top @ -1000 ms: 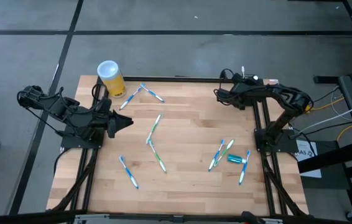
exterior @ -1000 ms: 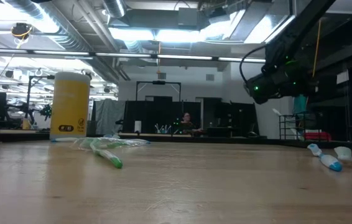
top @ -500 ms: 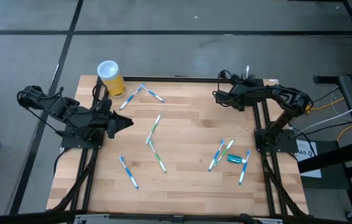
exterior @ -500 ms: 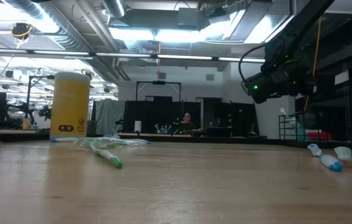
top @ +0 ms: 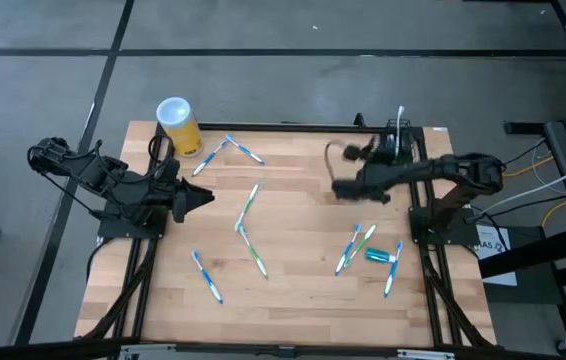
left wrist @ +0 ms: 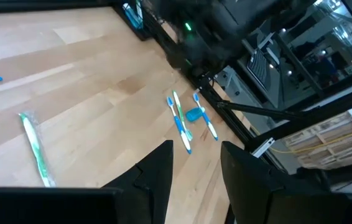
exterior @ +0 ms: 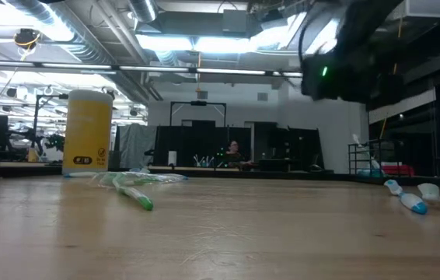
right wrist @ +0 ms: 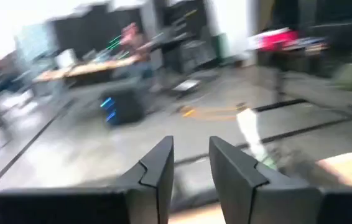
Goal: Pick & Place toothbrushing station
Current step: Put the blue mouthwash into the mesh organizer
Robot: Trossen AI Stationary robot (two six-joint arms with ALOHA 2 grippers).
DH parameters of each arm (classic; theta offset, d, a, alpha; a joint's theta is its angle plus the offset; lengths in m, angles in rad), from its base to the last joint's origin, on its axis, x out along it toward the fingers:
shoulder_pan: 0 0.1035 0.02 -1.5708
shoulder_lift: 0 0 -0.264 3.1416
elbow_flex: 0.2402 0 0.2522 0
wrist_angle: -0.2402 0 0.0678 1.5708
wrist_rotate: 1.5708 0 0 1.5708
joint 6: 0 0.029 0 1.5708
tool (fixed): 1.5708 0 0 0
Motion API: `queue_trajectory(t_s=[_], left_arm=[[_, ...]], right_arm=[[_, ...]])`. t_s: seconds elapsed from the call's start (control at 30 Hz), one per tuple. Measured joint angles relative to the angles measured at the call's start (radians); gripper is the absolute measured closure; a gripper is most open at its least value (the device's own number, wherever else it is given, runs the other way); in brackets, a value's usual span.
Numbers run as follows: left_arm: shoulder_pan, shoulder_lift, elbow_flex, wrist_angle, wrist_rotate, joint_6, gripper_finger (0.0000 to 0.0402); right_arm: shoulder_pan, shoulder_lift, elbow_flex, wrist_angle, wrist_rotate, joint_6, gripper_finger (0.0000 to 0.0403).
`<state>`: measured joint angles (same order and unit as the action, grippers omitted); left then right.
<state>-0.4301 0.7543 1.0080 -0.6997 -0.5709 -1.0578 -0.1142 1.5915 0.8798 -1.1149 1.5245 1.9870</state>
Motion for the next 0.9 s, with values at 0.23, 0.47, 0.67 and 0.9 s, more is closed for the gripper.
queue_trajectory(t_s=[0.23,0.47,0.67,0.9], left_arm=[[0.0,0.007,0.001,0.001,-0.043,0.042,0.0272],[-0.013,0.063,0.001,0.025,-0.043,0.091,0.0272],[-0.085,0.122,0.001,0.088,-0.128,0.127,0.0272],[-0.183,0.195,0.001,0.101,-0.271,0.051,0.0272]], right_arm=[[0.377,-0.002,0.157,0.062,-0.34,-0.245,0.0299],[0.618,-0.002,0.275,0.415,-0.793,-0.663,0.0299],[0.736,-0.002,0.275,0.417,-1.28,-0.661,0.0299],[0.926,-0.002,0.274,-0.001,-1.398,-0.272,0.0299]])
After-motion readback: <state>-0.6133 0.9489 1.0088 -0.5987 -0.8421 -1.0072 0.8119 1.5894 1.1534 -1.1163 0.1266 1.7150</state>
